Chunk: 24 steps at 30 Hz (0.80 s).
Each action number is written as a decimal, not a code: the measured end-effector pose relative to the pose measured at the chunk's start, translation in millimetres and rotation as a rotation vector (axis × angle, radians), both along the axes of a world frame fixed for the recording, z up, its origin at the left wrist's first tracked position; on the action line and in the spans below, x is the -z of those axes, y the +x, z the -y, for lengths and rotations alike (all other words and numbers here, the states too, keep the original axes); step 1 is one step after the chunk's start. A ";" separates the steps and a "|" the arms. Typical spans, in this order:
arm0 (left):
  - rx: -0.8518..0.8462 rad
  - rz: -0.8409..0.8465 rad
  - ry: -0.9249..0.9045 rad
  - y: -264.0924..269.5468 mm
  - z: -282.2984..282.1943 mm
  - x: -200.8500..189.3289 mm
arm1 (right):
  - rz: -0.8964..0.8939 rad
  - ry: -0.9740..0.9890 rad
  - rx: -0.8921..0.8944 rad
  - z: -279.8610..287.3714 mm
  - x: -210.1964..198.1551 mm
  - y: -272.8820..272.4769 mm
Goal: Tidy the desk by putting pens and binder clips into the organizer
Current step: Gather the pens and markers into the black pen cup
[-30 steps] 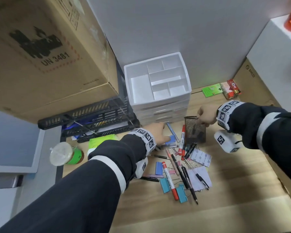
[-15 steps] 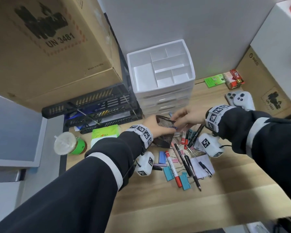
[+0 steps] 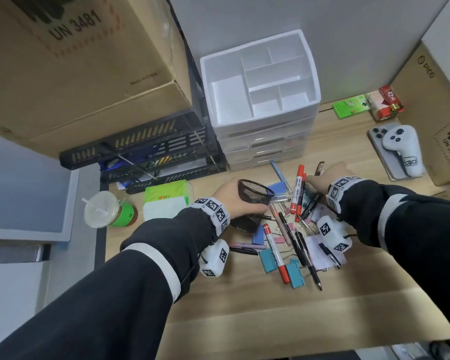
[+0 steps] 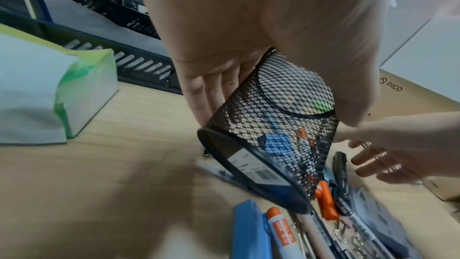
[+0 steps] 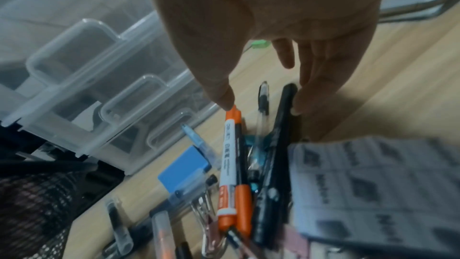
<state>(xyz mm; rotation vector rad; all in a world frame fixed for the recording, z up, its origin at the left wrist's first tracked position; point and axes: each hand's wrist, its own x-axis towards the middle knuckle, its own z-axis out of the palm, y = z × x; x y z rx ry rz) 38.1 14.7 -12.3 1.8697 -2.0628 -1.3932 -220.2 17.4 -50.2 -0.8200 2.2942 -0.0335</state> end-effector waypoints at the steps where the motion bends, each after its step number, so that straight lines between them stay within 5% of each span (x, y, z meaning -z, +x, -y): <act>1: 0.003 -0.001 0.003 1.4 -0.1 3.1 | 0.003 -0.016 0.016 0.1 0.3 4.5; 24: -0.017 0.035 0.087 20.8 5.5 24.8 | -0.014 -0.084 -0.073 24.8 34.2 24.2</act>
